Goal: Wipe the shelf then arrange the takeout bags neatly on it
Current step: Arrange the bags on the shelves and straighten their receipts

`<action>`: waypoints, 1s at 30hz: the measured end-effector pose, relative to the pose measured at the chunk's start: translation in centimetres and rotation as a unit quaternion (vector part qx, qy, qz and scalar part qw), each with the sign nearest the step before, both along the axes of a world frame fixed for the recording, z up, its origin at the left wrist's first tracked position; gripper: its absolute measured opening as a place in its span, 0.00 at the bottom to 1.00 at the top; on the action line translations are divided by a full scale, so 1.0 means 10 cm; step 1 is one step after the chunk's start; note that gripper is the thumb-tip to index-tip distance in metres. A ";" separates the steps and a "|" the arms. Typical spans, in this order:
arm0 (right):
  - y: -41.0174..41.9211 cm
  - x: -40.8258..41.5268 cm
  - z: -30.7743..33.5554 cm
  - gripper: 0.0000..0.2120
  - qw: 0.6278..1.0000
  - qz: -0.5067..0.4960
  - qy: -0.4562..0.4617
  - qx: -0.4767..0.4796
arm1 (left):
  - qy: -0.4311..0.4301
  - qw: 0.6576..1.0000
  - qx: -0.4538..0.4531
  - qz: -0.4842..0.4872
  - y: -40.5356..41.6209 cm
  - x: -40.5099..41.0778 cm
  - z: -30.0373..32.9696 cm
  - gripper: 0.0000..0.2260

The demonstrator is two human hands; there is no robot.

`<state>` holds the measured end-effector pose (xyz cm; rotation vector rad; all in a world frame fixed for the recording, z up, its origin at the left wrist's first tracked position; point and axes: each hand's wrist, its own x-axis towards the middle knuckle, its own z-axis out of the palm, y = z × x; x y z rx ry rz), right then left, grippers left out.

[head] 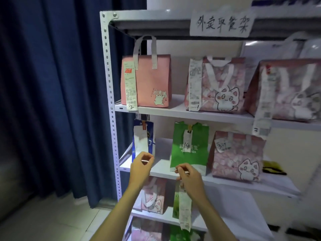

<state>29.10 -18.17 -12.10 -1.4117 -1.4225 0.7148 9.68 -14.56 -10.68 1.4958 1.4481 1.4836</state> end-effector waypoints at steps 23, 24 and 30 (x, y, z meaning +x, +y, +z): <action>1.28 -0.40 1.72 0.12 0.975 -0.037 -0.117 0.183 | 0.001 0.977 0.191 0.093 1.18 -0.62 1.73 0.09; 1.35 -0.46 1.78 0.13 0.972 -0.055 -0.118 0.194 | 0.003 0.978 0.190 0.091 1.27 -0.66 1.76 0.10; 1.81 -0.71 1.99 0.24 0.974 -0.088 -0.066 0.198 | -0.038 0.982 0.174 0.062 1.74 -0.95 1.86 0.20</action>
